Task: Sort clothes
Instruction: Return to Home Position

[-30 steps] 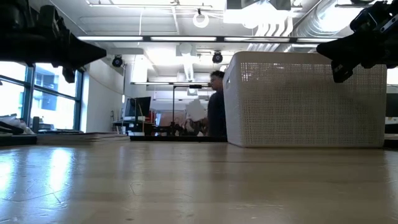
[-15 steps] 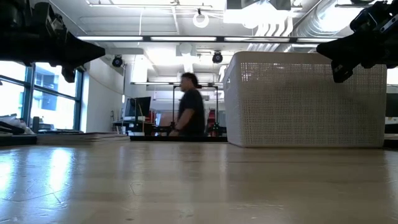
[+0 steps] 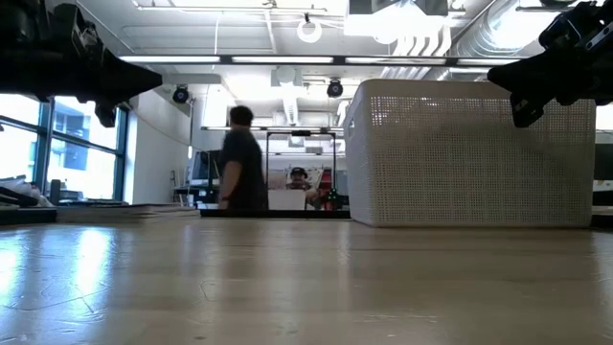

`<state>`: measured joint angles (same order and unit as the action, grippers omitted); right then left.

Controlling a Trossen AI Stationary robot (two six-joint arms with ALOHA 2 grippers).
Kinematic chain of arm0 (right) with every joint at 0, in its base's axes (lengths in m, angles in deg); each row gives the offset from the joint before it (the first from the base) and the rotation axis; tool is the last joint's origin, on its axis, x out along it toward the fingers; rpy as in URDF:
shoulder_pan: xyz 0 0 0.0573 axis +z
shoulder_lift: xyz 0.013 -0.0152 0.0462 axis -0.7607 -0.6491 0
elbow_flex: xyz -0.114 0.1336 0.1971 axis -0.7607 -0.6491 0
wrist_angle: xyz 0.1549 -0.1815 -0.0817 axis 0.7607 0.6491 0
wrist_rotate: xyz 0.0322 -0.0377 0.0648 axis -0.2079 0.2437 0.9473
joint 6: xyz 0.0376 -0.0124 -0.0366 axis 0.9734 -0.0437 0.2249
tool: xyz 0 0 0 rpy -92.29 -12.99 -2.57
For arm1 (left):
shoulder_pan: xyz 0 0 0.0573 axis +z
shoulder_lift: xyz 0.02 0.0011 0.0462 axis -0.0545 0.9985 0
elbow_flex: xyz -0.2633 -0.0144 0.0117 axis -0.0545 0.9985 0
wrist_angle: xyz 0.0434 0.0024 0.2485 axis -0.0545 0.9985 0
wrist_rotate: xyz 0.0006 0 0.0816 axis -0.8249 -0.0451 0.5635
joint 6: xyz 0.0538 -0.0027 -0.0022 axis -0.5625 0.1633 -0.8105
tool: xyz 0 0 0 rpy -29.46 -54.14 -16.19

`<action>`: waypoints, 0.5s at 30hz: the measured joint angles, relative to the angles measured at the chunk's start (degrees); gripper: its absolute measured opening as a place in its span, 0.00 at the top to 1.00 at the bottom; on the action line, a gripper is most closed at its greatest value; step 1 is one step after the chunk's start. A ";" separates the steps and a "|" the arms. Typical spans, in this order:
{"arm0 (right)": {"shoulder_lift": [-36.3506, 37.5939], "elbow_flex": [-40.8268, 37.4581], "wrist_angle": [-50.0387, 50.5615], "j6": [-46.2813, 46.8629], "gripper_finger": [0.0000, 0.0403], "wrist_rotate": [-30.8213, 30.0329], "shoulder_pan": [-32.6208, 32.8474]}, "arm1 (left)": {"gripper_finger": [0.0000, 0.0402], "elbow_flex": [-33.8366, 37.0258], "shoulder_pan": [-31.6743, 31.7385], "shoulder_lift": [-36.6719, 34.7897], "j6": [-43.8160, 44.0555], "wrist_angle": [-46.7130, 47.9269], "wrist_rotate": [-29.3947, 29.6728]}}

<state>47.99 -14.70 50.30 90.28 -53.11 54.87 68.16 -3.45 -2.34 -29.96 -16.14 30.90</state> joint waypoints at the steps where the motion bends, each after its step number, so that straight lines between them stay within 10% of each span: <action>1: 0.00 0.00 0.00 0.00 1.00 0.00 0.00 | 0.98 0.00 0.26 0.00 -0.02 0.04 0.01; 15: 0.00 0.00 0.00 0.00 1.00 0.00 0.00 | 0.98 0.00 1.06 0.00 0.00 0.12 0.02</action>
